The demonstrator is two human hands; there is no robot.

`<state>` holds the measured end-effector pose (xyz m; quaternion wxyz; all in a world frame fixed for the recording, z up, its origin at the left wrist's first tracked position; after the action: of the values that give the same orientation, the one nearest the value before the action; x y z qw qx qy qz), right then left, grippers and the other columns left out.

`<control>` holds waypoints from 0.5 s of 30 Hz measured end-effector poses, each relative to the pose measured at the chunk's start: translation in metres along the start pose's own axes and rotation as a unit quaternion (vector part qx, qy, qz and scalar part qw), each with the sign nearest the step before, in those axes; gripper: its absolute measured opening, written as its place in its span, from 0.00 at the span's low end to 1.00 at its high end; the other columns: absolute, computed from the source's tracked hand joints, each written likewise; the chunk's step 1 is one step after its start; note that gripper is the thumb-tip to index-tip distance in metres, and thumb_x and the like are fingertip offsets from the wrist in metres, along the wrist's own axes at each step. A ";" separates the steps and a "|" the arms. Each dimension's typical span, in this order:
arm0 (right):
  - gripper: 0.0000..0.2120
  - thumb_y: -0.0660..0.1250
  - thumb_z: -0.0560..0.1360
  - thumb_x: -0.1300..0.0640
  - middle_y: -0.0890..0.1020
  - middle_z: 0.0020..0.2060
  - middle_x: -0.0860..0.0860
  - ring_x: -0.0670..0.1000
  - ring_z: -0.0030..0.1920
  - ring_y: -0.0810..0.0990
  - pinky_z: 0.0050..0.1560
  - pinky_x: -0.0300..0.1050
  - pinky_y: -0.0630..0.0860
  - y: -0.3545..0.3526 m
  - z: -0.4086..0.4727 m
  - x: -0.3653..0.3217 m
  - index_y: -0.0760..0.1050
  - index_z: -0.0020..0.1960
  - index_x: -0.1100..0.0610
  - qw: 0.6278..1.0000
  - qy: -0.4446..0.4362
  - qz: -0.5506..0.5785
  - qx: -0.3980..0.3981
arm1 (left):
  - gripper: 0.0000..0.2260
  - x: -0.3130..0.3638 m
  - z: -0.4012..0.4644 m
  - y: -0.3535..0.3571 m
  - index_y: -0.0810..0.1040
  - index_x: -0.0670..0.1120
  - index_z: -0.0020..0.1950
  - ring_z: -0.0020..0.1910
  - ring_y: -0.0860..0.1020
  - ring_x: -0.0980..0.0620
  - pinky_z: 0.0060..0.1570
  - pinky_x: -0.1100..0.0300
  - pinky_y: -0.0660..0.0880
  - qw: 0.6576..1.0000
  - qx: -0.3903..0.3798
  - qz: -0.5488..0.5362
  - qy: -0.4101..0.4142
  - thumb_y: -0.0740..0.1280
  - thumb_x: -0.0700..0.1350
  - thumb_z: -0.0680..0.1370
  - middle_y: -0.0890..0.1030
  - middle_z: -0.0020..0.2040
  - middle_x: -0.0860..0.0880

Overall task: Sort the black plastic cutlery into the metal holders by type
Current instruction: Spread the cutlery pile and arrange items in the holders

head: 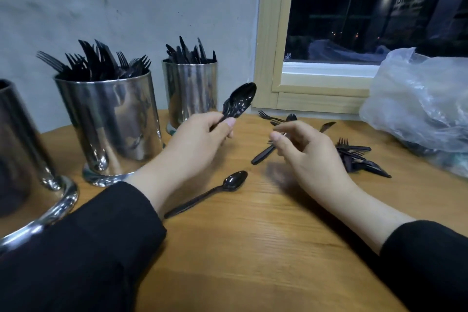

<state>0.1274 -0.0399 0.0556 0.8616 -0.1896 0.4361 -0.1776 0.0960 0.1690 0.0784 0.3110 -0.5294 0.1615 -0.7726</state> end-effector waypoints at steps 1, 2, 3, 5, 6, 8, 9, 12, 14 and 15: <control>0.12 0.68 0.77 0.41 0.83 0.37 0.46 0.44 0.40 0.81 0.47 0.45 0.77 0.011 -0.004 -0.001 0.80 0.54 0.47 0.998 0.011 -0.031 -0.050 | 0.16 -0.005 0.001 -0.004 0.78 0.51 0.39 0.25 0.70 0.61 0.37 0.56 0.71 1.000 0.009 -0.008 -0.005 0.61 0.55 0.84 0.78 0.34 0.53; 0.15 0.68 0.76 0.38 0.83 0.38 0.45 0.43 0.40 0.80 0.48 0.44 0.77 0.022 -0.008 -0.003 0.80 0.53 0.48 0.993 0.022 -0.060 -0.096 | 0.17 -0.009 0.001 -0.006 0.78 0.51 0.38 0.25 0.69 0.62 0.37 0.57 0.70 1.000 0.017 -0.014 -0.010 0.61 0.54 0.84 0.77 0.33 0.54; 0.17 0.67 0.75 0.36 0.83 0.39 0.45 0.43 0.42 0.80 0.49 0.43 0.76 0.031 -0.012 -0.004 0.80 0.54 0.48 0.987 0.032 -0.086 -0.129 | 0.17 -0.012 0.000 -0.008 0.77 0.51 0.38 0.24 0.69 0.61 0.36 0.57 0.70 0.999 0.024 -0.019 -0.012 0.61 0.54 0.84 0.76 0.32 0.54; 0.20 0.67 0.74 0.35 0.83 0.43 0.44 0.43 0.46 0.79 0.48 0.40 0.73 0.044 -0.017 -0.009 0.80 0.58 0.48 0.979 0.047 -0.119 -0.157 | 0.17 -0.013 -0.001 -0.007 0.77 0.51 0.37 0.25 0.69 0.61 0.35 0.58 0.68 0.999 0.029 -0.023 -0.010 0.62 0.53 0.85 0.75 0.31 0.55; 0.21 0.68 0.74 0.36 0.82 0.43 0.43 0.43 0.47 0.79 0.47 0.39 0.72 0.049 -0.018 -0.012 0.80 0.60 0.48 0.978 0.049 -0.124 -0.162 | 0.17 -0.012 -0.001 -0.005 0.77 0.51 0.37 0.25 0.69 0.61 0.35 0.59 0.67 0.999 0.025 -0.023 -0.008 0.62 0.53 0.85 0.75 0.30 0.55; 0.18 0.70 0.75 0.40 0.82 0.44 0.43 0.44 0.48 0.79 0.46 0.37 0.70 0.058 -0.018 -0.016 0.80 0.61 0.48 0.975 0.049 -0.128 -0.175 | 0.17 -0.009 -0.002 -0.002 0.77 0.51 0.37 0.25 0.69 0.61 0.32 0.61 0.64 1.000 0.017 -0.015 -0.008 0.62 0.53 0.85 0.74 0.27 0.57; 0.16 0.71 0.76 0.43 0.82 0.45 0.44 0.44 0.49 0.80 0.46 0.36 0.70 0.061 -0.018 -0.018 0.81 0.60 0.48 0.974 0.048 -0.127 -0.182 | 0.17 -0.007 -0.002 -0.002 0.77 0.51 0.37 0.25 0.69 0.61 0.32 0.61 0.63 1.000 0.017 -0.013 -0.007 0.62 0.53 0.84 0.74 0.26 0.57; 0.09 0.71 0.78 0.52 0.85 0.49 0.47 0.46 0.52 0.81 0.53 0.39 0.73 0.061 -0.016 -0.020 0.83 0.57 0.49 0.980 0.046 -0.096 -0.169 | 0.17 -0.007 -0.002 -0.001 0.79 0.50 0.39 0.26 0.68 0.59 0.33 0.58 0.65 1.000 0.016 -0.018 -0.002 0.63 0.54 0.84 0.80 0.34 0.47; 0.05 0.70 0.78 0.55 0.85 0.47 0.46 0.45 0.49 0.80 0.53 0.39 0.73 0.047 -0.011 -0.022 0.84 0.52 0.51 0.992 0.009 -0.064 -0.111 | 0.16 -0.008 -0.002 0.001 0.79 0.49 0.40 0.27 0.68 0.57 0.33 0.58 0.66 1.000 0.000 -0.001 -0.003 0.62 0.54 0.84 0.82 0.40 0.41; 0.04 0.70 0.78 0.56 0.84 0.45 0.45 0.43 0.47 0.78 0.50 0.37 0.72 0.038 -0.009 -0.023 0.84 0.51 0.52 0.996 -0.016 -0.053 -0.074 | 0.16 -0.008 -0.003 0.003 0.79 0.49 0.40 0.27 0.68 0.58 0.32 0.60 0.66 1.000 -0.012 0.011 -0.003 0.62 0.53 0.84 0.82 0.40 0.41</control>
<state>0.1122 0.0019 0.0483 0.8415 -0.2786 0.4233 -0.1872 0.0962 0.1720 0.0696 0.3135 -0.5333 0.1759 -0.7658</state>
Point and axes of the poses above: each hand's wrist, its own z-axis towards the middle knuckle, its own y-axis out of the palm, x = y × z, the point moved 6 cm from there along z, towards the middle knuckle
